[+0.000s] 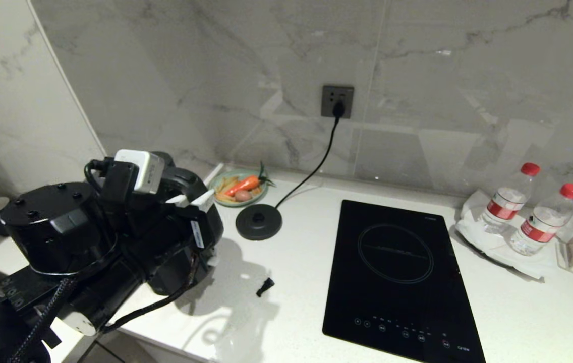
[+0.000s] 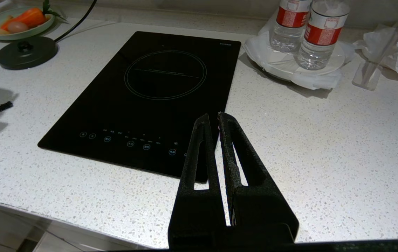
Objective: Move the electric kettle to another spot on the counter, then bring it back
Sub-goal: Place it on the power base
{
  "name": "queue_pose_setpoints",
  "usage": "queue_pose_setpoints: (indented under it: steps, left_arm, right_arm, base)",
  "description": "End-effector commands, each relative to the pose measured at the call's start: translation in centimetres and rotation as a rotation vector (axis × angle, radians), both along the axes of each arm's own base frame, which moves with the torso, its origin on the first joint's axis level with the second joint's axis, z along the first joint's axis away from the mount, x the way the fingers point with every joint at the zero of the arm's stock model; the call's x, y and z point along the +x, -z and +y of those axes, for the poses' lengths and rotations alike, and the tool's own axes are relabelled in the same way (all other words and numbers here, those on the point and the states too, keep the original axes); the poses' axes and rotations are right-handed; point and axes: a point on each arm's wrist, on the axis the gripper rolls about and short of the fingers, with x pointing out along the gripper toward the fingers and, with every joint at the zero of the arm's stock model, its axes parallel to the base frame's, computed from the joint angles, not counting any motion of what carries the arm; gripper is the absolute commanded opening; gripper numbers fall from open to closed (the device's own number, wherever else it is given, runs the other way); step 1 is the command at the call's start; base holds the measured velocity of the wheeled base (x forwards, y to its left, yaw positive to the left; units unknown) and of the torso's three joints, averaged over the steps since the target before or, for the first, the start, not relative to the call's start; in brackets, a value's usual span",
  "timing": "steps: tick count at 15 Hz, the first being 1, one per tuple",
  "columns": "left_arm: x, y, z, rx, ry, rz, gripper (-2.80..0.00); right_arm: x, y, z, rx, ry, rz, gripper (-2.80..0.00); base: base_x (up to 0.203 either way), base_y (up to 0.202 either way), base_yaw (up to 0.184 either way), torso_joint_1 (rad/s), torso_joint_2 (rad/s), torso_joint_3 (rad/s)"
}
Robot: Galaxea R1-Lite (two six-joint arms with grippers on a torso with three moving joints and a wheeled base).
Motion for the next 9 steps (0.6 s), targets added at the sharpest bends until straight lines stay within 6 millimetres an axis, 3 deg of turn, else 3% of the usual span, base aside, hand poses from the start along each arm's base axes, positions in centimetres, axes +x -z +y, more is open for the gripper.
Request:
queue_pose_setpoints:
  steps: [1, 5, 9]
  left_arm:
    - [0.7, -0.7, -1.2, -0.013, 0.001, -0.015, -2.80]
    - [4.6, -0.8, -4.0, -0.024, -0.042, -0.020, -2.80]
    - [9.0, 0.7, -7.4, -0.028, -0.081, -0.020, -2.80]
  right_arm:
    - [0.0, 0.0, 0.0, 0.000, 0.000, 0.000, -2.80]
    - [0.0, 0.0, 0.0, 0.000, 0.000, 0.000, -2.80]
    - [0.0, 0.0, 0.0, 0.000, 0.000, 0.000, -2.80]
  base:
    - [0.000, 0.000, 0.000, 0.000, 0.00, 0.000]
    - [0.000, 0.000, 0.000, 0.000, 0.00, 0.000]
    - [0.000, 0.000, 0.000, 0.000, 0.00, 0.000]
